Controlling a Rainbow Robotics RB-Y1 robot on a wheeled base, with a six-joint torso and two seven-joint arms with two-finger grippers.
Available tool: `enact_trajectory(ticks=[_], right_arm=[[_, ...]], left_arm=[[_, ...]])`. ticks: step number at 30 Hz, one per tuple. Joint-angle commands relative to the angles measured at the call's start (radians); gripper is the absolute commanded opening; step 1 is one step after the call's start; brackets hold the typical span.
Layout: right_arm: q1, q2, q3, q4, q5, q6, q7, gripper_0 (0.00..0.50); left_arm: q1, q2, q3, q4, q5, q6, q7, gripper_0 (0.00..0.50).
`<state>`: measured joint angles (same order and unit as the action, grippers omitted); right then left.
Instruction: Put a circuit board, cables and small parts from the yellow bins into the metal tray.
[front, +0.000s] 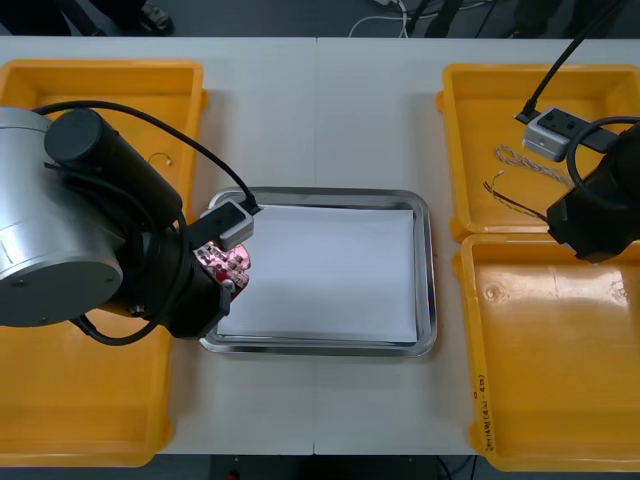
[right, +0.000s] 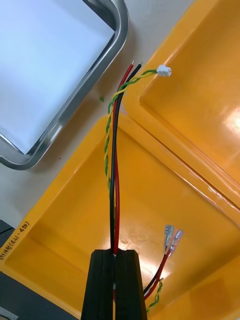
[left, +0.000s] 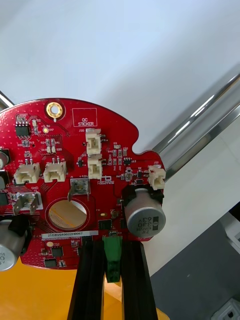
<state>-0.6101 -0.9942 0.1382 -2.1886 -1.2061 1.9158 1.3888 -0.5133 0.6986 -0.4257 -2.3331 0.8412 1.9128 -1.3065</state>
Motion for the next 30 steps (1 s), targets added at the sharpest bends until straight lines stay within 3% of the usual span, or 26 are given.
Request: enact_trajectory(ticks=[1,9,30], right_arm=[[-0.048,0.020,0.035,-0.043,0.016,0.002,0.033,0.000],[-0.063,0.037,0.073,-0.071,0.020,0.002,0.035,0.000],[-0.062,0.066,0.080,-0.071,0.023,0.004,0.035,0.000]], left_arm=[[-0.060,-0.042,-0.059,0.044,-0.034,-0.031,0.096,0.000],[-0.091,-0.094,-0.137,0.109,-0.125,-0.060,0.099,0.000],[-0.086,-0.082,-0.308,0.175,-0.232,-0.170,0.138,0.001]])
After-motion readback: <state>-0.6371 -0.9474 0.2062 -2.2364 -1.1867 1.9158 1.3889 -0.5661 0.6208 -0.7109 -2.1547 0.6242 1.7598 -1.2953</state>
